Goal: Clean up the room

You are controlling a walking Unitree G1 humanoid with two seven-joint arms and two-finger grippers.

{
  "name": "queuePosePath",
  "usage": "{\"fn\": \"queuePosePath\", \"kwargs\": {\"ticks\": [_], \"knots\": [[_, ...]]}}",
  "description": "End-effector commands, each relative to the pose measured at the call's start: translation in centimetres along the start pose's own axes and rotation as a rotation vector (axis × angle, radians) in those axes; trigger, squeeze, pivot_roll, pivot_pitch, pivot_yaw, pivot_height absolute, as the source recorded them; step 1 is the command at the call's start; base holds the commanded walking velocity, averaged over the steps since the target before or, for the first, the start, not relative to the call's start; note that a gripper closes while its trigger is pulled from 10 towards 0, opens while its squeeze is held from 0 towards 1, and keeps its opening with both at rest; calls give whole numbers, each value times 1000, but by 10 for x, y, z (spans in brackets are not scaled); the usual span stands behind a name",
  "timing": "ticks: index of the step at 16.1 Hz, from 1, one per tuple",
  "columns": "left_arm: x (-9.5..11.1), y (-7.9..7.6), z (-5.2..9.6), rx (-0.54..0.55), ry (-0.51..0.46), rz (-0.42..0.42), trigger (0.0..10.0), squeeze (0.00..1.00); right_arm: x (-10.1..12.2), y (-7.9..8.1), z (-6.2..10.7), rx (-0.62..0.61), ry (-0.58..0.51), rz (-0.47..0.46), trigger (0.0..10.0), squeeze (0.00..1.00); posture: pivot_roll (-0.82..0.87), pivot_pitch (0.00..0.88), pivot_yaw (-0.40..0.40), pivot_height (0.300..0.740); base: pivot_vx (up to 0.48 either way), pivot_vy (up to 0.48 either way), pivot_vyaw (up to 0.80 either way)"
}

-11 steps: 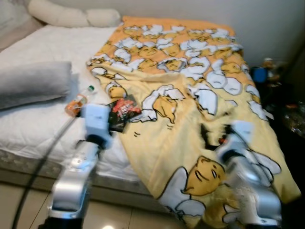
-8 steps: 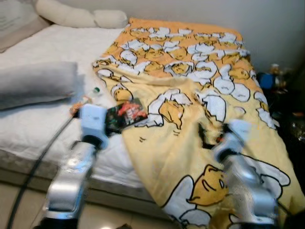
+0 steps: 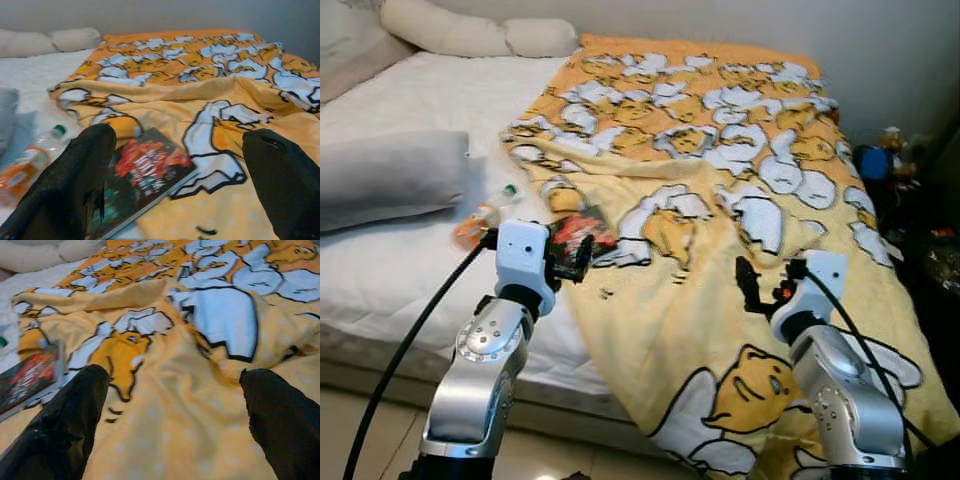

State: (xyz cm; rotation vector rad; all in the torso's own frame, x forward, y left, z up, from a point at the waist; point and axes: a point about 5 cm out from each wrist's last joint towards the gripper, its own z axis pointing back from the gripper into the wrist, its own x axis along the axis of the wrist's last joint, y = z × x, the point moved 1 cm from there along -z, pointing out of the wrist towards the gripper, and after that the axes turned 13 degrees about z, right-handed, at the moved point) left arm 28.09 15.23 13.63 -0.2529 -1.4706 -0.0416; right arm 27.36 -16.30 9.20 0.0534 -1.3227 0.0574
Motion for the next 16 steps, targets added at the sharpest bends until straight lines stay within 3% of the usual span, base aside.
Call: {"fn": "queuePosePath", "kwargs": {"ticks": [1,16], "knots": [[2,7,0,15,4,-17,10000,0,-3,5,-1,18,21,-17,10000,0,49,0,37,740,0,442,0],[1,11,-3,22,19,-26,10000,0,-3,8,-2,36,26,-20,10000,0,53,0,35,740,0,434,0]]}}
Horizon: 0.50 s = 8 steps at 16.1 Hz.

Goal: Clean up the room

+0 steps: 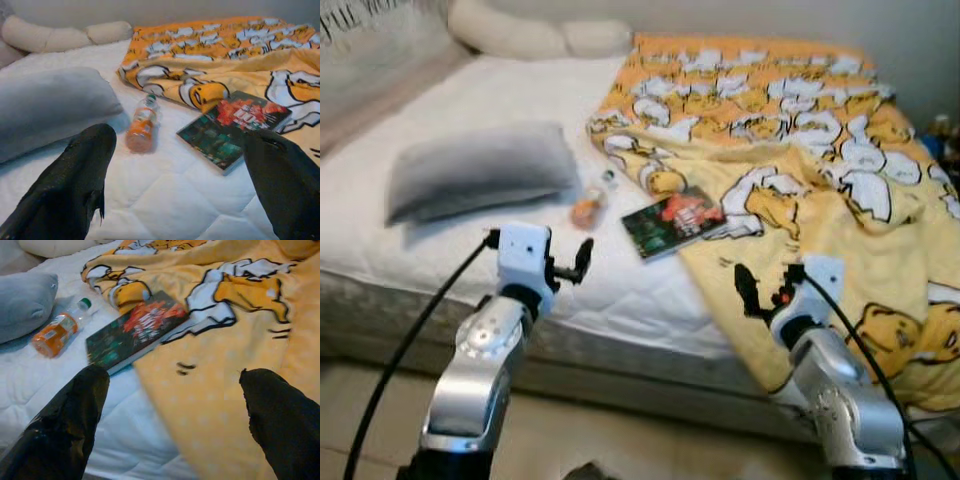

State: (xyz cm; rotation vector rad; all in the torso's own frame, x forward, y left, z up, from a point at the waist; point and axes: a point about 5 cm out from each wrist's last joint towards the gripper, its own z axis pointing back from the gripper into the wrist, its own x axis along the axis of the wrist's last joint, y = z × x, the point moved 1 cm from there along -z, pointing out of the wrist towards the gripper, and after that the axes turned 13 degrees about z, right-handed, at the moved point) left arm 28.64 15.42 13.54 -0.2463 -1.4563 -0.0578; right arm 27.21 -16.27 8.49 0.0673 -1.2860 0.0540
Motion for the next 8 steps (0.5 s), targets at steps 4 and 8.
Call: {"fn": "queuePosePath", "kwargs": {"ticks": [4,8], "knots": [[0,10,2,34,2,-11,10000,0,5,9,-3,33,-10,-4,10000,0,58,0,30,740,0,434,0],[0,11,2,38,2,-12,10000,0,6,11,-4,51,-16,11,10000,0,63,0,25,740,0,443,0]]}}
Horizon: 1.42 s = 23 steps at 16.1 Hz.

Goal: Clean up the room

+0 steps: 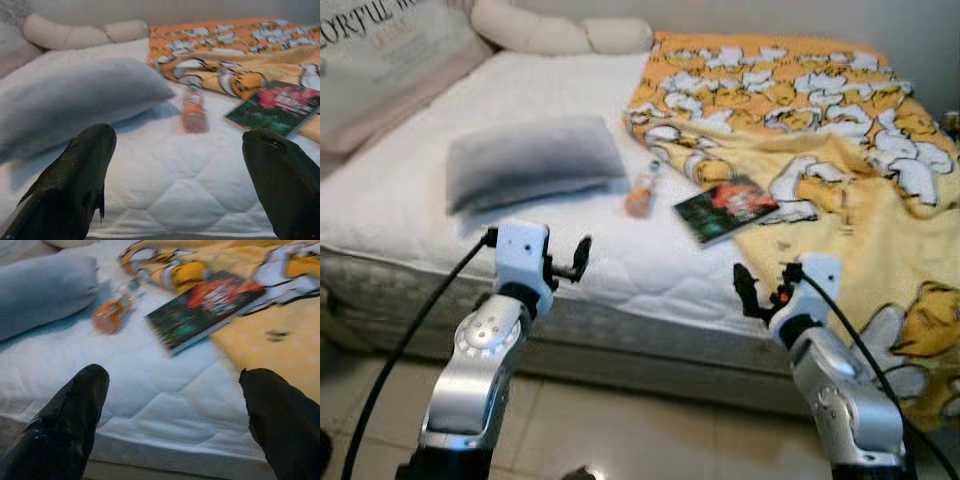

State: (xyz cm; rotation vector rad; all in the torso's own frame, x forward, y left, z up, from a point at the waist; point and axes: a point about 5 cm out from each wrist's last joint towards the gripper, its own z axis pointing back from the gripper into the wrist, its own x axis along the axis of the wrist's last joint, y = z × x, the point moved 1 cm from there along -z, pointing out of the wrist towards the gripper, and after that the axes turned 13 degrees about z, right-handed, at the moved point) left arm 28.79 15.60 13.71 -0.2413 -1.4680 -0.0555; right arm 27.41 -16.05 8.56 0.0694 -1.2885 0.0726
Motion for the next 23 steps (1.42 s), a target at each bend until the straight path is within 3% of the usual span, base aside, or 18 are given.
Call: {"fn": "queuePosePath", "kwargs": {"ticks": [1,10,12,20,21,22,23], "knots": [[-3,10,3,34,14,-9,10000,0,5,10,-2,40,-14,0,10000,0,64,0,25,740,0,446,0],[-5,8,7,51,9,11,10000,0,7,13,-3,82,-26,53,10000,0,74,0,1,740,0,449,-89],[-2,5,10,62,-30,26,10000,0,7,12,-3,84,-28,55,10000,0,81,0,-8,740,0,0,0],[1,7,10,80,-14,40,10000,0,10,13,-6,87,-35,48,10000,0,85,0,-13,740,0,0,0],[2,6,9,80,-12,47,10000,106,11,13,-6,86,-34,49,10000,0,83,0,-12,740,0,0,-419],[2,5,8,79,-11,50,10000,329,11,12,-7,85,-35,50,10000,0,84,0,-13,740,0,0,-575],[3,5,8,78,-12,50,10000,341,12,12,-7,85,-36,52,10000,0,82,0,-12,740,0,0,-575]]}}
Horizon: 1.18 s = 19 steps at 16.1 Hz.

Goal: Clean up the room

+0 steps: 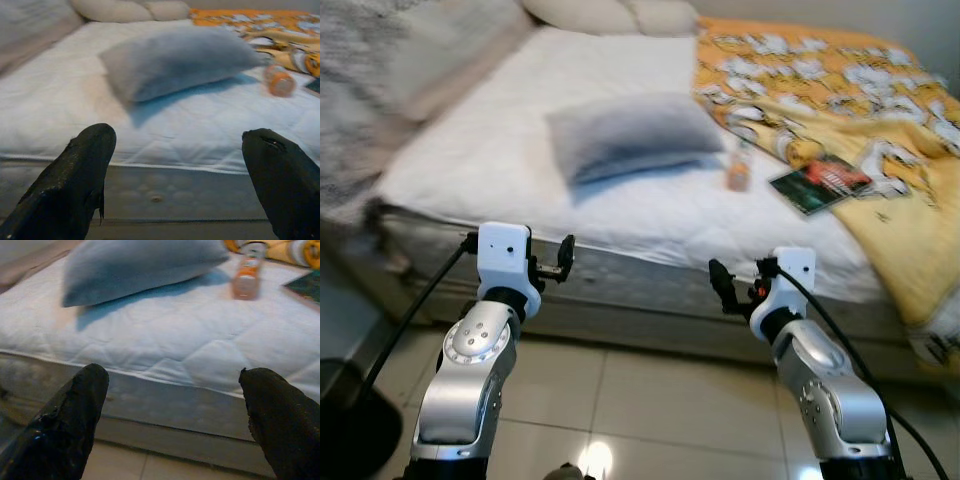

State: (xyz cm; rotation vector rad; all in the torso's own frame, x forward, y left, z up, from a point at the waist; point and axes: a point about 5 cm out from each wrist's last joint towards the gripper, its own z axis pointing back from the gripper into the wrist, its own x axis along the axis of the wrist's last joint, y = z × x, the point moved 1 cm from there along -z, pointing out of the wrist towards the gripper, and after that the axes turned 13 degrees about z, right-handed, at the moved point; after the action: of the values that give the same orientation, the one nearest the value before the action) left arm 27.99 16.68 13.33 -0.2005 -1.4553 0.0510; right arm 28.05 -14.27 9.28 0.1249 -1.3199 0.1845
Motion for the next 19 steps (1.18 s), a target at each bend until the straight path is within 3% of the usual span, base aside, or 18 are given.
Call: {"fn": "queuePosePath", "kwargs": {"ticks": [1,2,6,9,19], "knots": [[6,-5,-1,-16,-16,2,10000,373,3,-5,-1,-19,-3,-1,10000,0,82,0,-12,740,247,0,-488],[6,-6,-1,-17,-17,2,10000,447,3,-6,-1,-19,-5,2,10000,0,82,0,-12,740,262,0,0],[7,-6,-2,-17,-18,-2,10000,427,4,-6,-3,-18,-6,8,10000,0,81,0,-10,740,291,0,0],[6,-6,-2,-17,-21,-2,10000,424,4,-6,-3,-17,-6,11,10000,0,81,0,-13,740,340,0,-735],[4,-2,-2,-10,-21,-1,10000,412,6,-6,-4,-6,-14,34,10000,0,83,0,-20,740,388,0,0]]}}
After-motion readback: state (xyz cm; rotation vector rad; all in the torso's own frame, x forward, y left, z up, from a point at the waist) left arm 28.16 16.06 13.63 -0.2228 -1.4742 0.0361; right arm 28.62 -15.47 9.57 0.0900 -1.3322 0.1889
